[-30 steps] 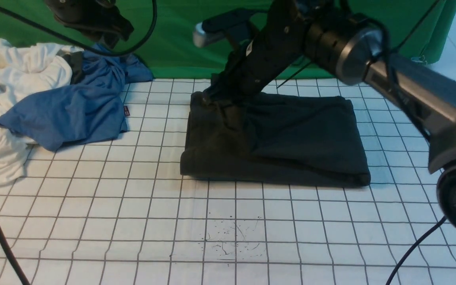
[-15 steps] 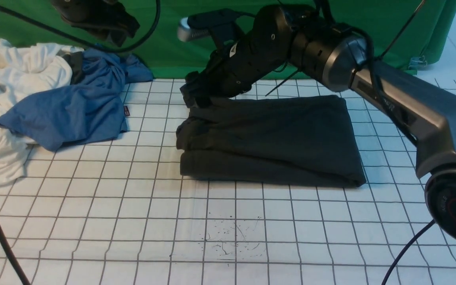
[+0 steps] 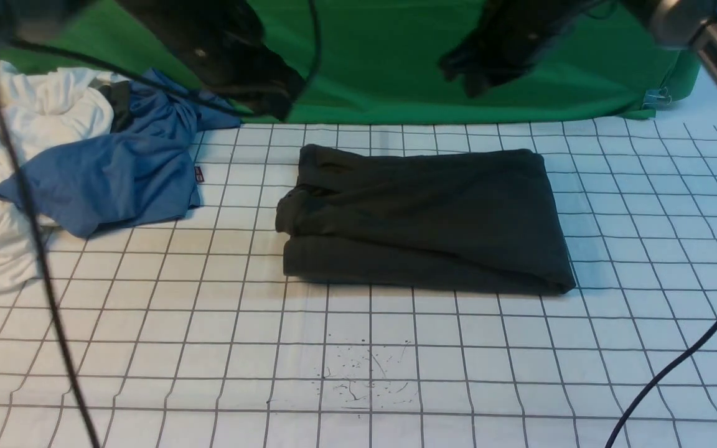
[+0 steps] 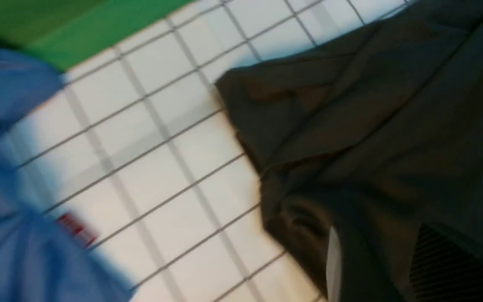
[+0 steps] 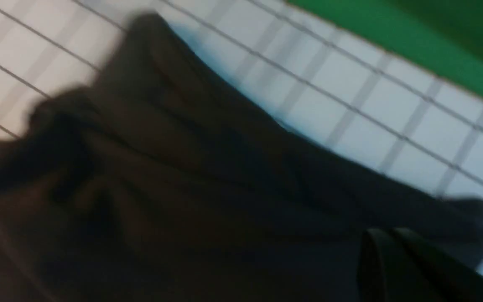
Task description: Fold a long-sleeved shirt over a white checkered tablecloth.
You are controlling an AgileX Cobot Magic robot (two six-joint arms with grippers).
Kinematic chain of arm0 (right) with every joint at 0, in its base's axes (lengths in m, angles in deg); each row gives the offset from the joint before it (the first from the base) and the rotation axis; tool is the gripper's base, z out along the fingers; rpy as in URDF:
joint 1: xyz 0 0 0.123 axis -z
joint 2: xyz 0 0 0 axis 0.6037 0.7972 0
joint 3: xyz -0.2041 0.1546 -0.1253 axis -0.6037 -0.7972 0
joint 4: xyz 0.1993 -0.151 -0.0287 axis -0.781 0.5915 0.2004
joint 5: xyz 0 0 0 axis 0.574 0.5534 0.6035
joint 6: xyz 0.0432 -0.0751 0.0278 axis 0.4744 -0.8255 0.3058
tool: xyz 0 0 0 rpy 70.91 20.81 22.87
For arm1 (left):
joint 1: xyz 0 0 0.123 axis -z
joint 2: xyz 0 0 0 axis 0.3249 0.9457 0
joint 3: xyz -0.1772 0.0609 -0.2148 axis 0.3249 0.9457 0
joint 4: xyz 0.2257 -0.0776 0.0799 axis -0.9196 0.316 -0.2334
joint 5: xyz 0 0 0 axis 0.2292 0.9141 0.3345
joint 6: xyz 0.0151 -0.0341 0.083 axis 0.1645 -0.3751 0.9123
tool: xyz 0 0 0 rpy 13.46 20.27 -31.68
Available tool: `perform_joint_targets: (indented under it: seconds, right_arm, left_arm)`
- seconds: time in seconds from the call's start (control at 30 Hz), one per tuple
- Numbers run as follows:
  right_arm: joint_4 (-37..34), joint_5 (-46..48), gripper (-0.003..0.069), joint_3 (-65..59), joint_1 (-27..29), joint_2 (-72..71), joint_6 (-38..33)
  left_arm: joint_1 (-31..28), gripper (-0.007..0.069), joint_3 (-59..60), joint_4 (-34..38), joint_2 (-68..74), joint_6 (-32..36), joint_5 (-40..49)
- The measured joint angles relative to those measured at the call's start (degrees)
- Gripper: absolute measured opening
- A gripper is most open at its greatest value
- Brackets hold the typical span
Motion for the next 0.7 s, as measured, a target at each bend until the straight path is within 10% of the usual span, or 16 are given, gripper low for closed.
perform_joint_targets:
  seconds: [0.7]
  right_arm:
    - [0.5,1.6,0.0016,0.0,6.9,-0.4,-2.0]
  left_arm:
    - [1.5,0.0170,1.4,-12.0,7.8,-3.6,13.0]
